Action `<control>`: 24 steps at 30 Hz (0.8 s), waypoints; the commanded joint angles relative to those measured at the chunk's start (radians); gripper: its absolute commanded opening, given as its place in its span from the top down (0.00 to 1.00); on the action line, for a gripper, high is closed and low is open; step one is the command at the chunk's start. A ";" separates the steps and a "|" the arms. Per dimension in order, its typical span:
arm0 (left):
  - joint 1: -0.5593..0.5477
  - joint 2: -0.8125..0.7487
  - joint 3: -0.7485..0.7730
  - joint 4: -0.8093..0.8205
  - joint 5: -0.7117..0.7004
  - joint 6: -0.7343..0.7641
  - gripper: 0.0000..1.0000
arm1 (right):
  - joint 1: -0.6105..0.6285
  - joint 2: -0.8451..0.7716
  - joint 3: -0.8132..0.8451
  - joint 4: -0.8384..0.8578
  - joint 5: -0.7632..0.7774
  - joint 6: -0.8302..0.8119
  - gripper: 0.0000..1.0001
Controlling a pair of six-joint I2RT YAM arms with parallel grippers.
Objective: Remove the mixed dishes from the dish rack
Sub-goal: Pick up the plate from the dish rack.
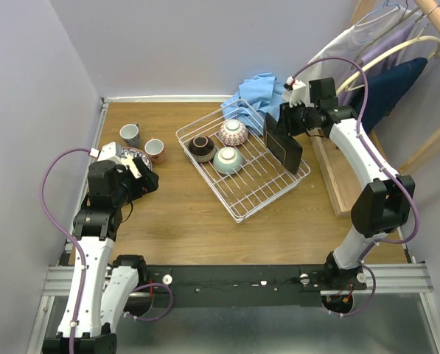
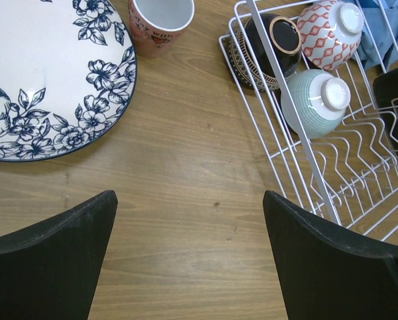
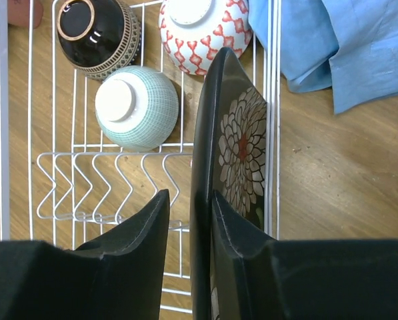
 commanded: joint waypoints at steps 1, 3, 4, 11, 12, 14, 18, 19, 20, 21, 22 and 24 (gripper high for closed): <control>-0.004 -0.015 -0.008 0.000 0.034 -0.008 0.01 | -0.054 0.037 -0.015 -0.067 -0.072 0.037 0.65; -0.004 -0.016 -0.010 0.004 0.043 -0.018 0.01 | -0.060 0.035 -0.031 -0.067 -0.074 0.037 0.67; -0.004 -0.016 -0.011 0.006 0.046 -0.022 0.01 | -0.063 0.034 -0.037 -0.066 -0.079 0.037 0.69; -0.004 -0.013 -0.013 0.021 0.074 -0.050 0.01 | -0.074 0.014 -0.034 -0.075 -0.122 0.040 0.99; -0.004 -0.012 -0.011 0.023 0.080 -0.053 0.01 | -0.074 0.005 -0.023 -0.075 -0.125 0.041 0.99; -0.004 -0.012 -0.010 0.029 0.089 -0.062 0.01 | -0.072 -0.015 -0.006 -0.080 -0.131 0.052 0.99; -0.004 -0.007 -0.004 0.035 0.107 -0.077 0.01 | -0.075 -0.043 0.046 -0.089 -0.148 0.066 0.99; -0.004 -0.004 -0.002 0.038 0.109 -0.081 0.01 | -0.078 -0.047 0.066 -0.090 -0.154 0.074 0.99; -0.004 -0.004 -0.002 0.040 0.112 -0.084 0.01 | -0.081 -0.055 0.075 -0.096 -0.164 0.075 0.99; -0.004 -0.005 0.000 0.040 0.113 -0.087 0.01 | -0.081 -0.058 0.083 -0.100 -0.171 0.078 0.99; -0.004 -0.004 0.000 0.040 0.115 -0.087 0.01 | -0.084 -0.061 0.090 -0.101 -0.175 0.084 0.99; -0.004 -0.002 -0.002 0.043 0.121 -0.091 0.01 | -0.089 -0.067 0.109 -0.101 -0.191 0.088 0.99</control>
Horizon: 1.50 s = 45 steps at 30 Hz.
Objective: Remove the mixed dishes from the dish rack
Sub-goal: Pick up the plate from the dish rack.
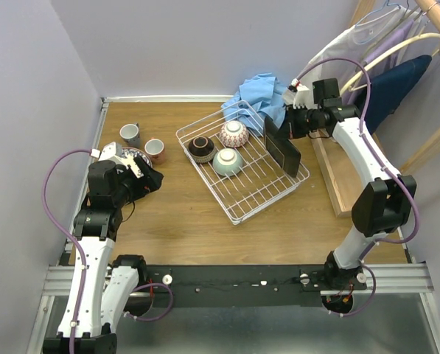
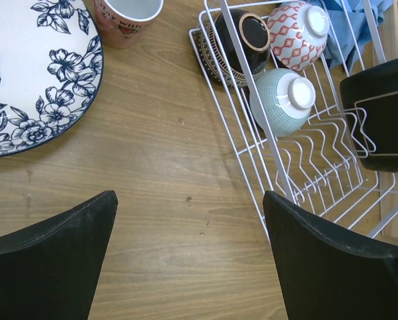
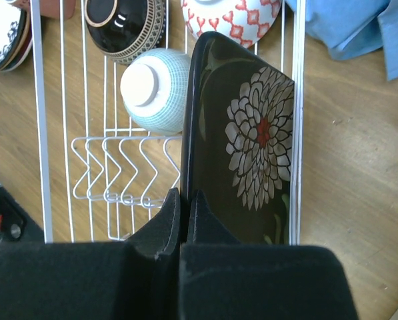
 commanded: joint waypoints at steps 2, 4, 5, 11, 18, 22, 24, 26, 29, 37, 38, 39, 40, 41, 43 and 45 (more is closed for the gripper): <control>-0.004 -0.002 0.000 0.030 0.045 -0.023 0.01 | -0.072 -0.070 0.108 -0.012 -0.120 0.051 0.99; -0.004 -0.002 -0.006 0.033 0.052 -0.029 0.01 | -0.084 -0.073 0.111 -0.004 -0.132 0.077 0.99; -0.004 -0.002 -0.007 0.037 0.054 -0.032 0.01 | -0.089 -0.075 0.114 0.007 -0.145 0.087 0.99; -0.004 -0.002 -0.024 0.047 0.066 -0.051 0.01 | -0.121 -0.104 0.088 0.063 -0.186 0.156 0.99; -0.004 -0.002 -0.027 0.045 0.071 -0.063 0.01 | -0.130 -0.154 0.065 0.105 -0.240 0.202 0.99; -0.004 0.004 -0.024 0.044 0.072 -0.077 0.01 | -0.129 -0.197 0.041 0.140 -0.289 0.226 0.99; -0.004 0.010 -0.023 0.047 0.072 -0.083 0.01 | -0.130 -0.220 0.022 0.154 -0.323 0.234 0.99; -0.004 0.018 -0.020 0.051 0.076 -0.095 0.01 | -0.130 -0.236 0.005 0.174 -0.362 0.243 0.99; -0.004 0.030 -0.015 0.057 0.085 -0.115 0.01 | -0.116 -0.265 -0.034 0.195 -0.399 0.249 0.99; -0.004 0.070 0.019 0.059 0.117 -0.150 0.01 | 0.057 -0.320 -0.068 0.149 -0.324 0.148 0.99; -0.004 0.071 0.022 0.059 0.121 -0.155 0.01 | 0.072 -0.334 -0.074 0.145 -0.297 0.122 0.99; -0.004 0.073 0.025 0.059 0.131 -0.166 0.01 | 0.089 -0.342 -0.076 0.142 -0.278 0.108 0.99; -0.004 0.074 0.026 0.059 0.132 -0.170 0.01 | 0.130 -0.351 -0.077 0.137 -0.258 0.090 0.99; -0.004 0.077 0.029 0.059 0.138 -0.176 0.01 | 0.150 -0.354 -0.081 0.134 -0.226 0.061 0.99; -0.004 0.080 0.031 0.057 0.146 -0.192 0.01 | 0.210 -0.358 -0.081 0.117 -0.206 0.032 0.99; -0.006 0.080 0.032 0.056 0.151 -0.202 0.01 | 0.255 -0.366 -0.085 0.105 -0.151 -0.028 0.99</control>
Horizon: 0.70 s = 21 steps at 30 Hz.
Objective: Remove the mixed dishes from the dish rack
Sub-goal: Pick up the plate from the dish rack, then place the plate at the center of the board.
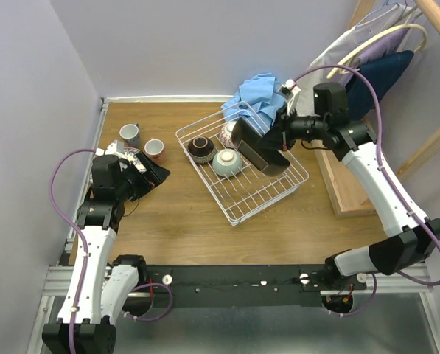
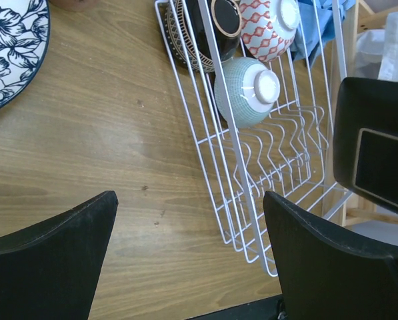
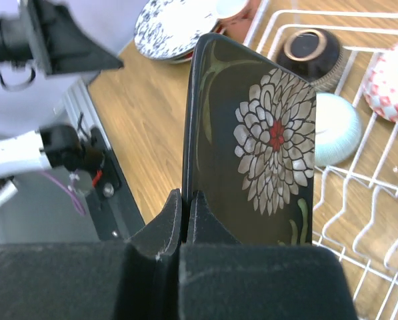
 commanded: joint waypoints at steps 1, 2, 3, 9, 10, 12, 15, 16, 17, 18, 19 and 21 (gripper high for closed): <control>-0.006 0.001 0.035 0.020 0.051 -0.054 0.01 | 0.121 -0.069 0.002 0.030 0.106 -0.152 0.99; -0.006 0.003 0.035 0.020 0.056 -0.060 0.01 | 0.174 -0.077 -0.004 0.030 0.160 -0.196 0.99; -0.006 0.003 0.037 0.020 0.059 -0.066 0.01 | 0.202 -0.081 -0.015 0.036 0.183 -0.218 0.99; -0.013 0.018 0.054 0.011 0.085 -0.100 0.01 | 0.461 -0.121 -0.087 0.100 0.486 -0.385 0.99; -0.018 0.027 0.057 0.009 0.088 -0.104 0.01 | 0.497 -0.124 -0.099 0.114 0.542 -0.404 0.99; -0.023 0.036 0.075 0.005 0.094 -0.115 0.01 | 0.606 -0.135 -0.150 0.177 0.707 -0.460 0.99; -0.036 0.062 0.113 -0.005 0.091 -0.124 0.01 | 0.741 -0.143 -0.219 0.267 0.915 -0.548 0.99; -0.039 0.075 0.126 -0.008 0.093 -0.127 0.01 | 0.771 -0.144 -0.235 0.289 0.962 -0.572 0.99; -0.049 0.081 0.145 -0.009 0.091 -0.132 0.01 | 0.831 -0.144 -0.252 0.317 1.011 -0.620 0.99; -0.055 0.085 0.155 -0.008 0.091 -0.135 0.01 | 0.854 -0.144 -0.287 0.369 1.090 -0.648 0.99; -0.059 0.095 0.164 -0.009 0.091 -0.146 0.01 | 0.879 -0.143 -0.298 0.392 1.123 -0.674 0.99; -0.081 0.102 0.184 -0.005 0.091 -0.153 0.02 | 0.943 -0.140 -0.338 0.471 1.224 -0.747 0.99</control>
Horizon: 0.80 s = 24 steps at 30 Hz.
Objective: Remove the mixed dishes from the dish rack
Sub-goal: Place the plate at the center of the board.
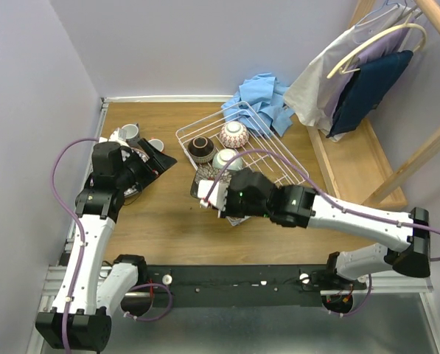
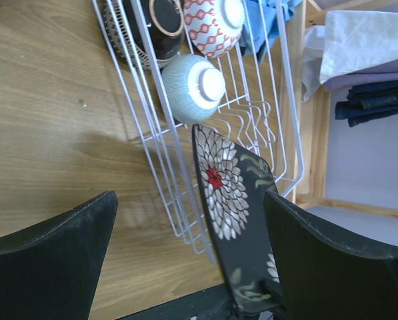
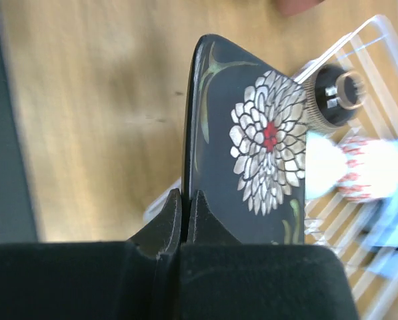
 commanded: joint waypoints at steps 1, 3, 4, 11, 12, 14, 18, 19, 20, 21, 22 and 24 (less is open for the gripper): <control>-0.041 0.020 0.061 0.002 0.030 -0.036 0.02 | 0.128 -0.045 -0.050 0.352 0.407 -0.254 0.99; -0.070 0.025 0.068 0.005 0.030 -0.049 0.02 | 0.178 -0.036 -0.075 0.433 0.490 -0.329 0.99; -0.083 0.034 0.068 0.006 0.026 -0.052 0.02 | 0.188 -0.024 -0.090 0.448 0.504 -0.349 0.99; -0.190 0.054 0.029 0.052 -0.020 -0.090 0.05 | 0.230 0.012 -0.121 0.553 0.547 -0.429 0.99; -0.199 0.057 0.025 0.061 -0.020 -0.095 0.06 | 0.230 0.012 -0.122 0.563 0.548 -0.432 0.99; -0.230 0.066 0.011 0.074 -0.022 -0.104 0.08 | 0.231 0.015 -0.121 0.565 0.542 -0.440 0.99; -0.261 0.068 -0.003 0.097 -0.065 -0.110 0.19 | 0.233 0.026 -0.119 0.562 0.544 -0.448 0.99; -0.262 0.073 -0.003 0.098 -0.071 -0.101 0.21 | 0.235 0.026 -0.119 0.559 0.541 -0.446 0.99; -0.265 0.074 -0.006 0.098 -0.077 -0.096 0.23 | 0.235 0.027 -0.119 0.556 0.538 -0.448 0.99; -0.270 0.076 -0.007 0.100 -0.085 -0.092 0.26 | 0.236 0.027 -0.118 0.550 0.533 -0.448 0.99; -0.270 0.077 -0.009 0.101 -0.100 -0.084 0.27 | 0.236 0.029 -0.119 0.545 0.532 -0.448 0.99; -0.270 0.079 -0.008 0.103 -0.115 -0.067 0.30 | 0.241 0.029 -0.119 0.531 0.527 -0.448 0.99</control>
